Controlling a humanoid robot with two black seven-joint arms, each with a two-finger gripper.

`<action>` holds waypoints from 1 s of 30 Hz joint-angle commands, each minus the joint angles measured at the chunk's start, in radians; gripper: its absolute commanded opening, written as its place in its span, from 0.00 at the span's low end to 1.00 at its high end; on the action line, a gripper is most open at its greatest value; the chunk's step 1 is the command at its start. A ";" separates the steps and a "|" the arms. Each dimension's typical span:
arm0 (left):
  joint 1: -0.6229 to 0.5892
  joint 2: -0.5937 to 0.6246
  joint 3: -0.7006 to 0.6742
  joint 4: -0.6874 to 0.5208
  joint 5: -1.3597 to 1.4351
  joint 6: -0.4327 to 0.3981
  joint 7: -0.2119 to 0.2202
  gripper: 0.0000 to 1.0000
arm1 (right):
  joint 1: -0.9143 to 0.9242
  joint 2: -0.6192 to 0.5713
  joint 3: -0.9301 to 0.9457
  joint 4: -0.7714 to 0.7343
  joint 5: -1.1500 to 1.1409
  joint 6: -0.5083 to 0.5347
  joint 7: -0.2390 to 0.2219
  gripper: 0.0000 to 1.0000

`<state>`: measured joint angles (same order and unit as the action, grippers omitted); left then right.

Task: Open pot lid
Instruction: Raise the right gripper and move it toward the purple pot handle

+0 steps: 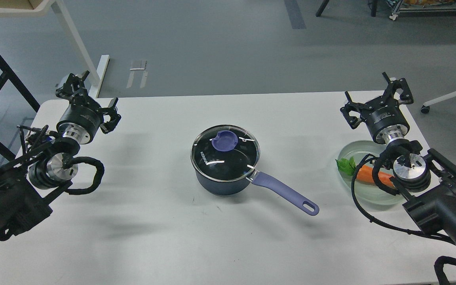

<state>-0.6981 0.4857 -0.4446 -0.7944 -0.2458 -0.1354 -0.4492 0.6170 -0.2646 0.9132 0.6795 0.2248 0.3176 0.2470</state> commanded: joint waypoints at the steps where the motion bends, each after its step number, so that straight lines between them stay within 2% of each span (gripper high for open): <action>1: 0.000 0.008 -0.019 -0.002 -0.003 0.003 -0.002 0.99 | 0.004 0.002 -0.002 0.000 -0.001 0.000 0.000 1.00; 11: -0.006 0.019 -0.028 -0.006 -0.006 0.045 -0.002 0.99 | 0.012 -0.013 -0.011 0.017 -0.001 -0.021 0.005 1.00; 15: -0.001 0.043 -0.031 -0.028 -0.007 0.036 -0.005 0.99 | 0.050 -0.106 -0.072 0.061 -0.001 -0.052 0.005 1.00; 23: -0.003 0.073 -0.048 -0.031 -0.003 0.033 0.007 0.99 | 0.257 -0.338 -0.436 0.204 -0.048 -0.104 0.005 1.00; 28: -0.006 0.079 -0.046 -0.037 0.002 0.031 0.009 0.99 | 0.397 -0.381 -0.609 0.278 -0.168 -0.213 0.005 1.00; 30: -0.008 0.080 -0.046 -0.039 0.002 0.031 0.009 0.99 | 0.450 -0.403 -0.683 0.313 -0.234 -0.223 0.003 1.00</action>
<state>-0.7042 0.5630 -0.4917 -0.8306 -0.2442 -0.1046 -0.4405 0.9931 -0.6381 0.3263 0.9466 0.0767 0.1221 0.2515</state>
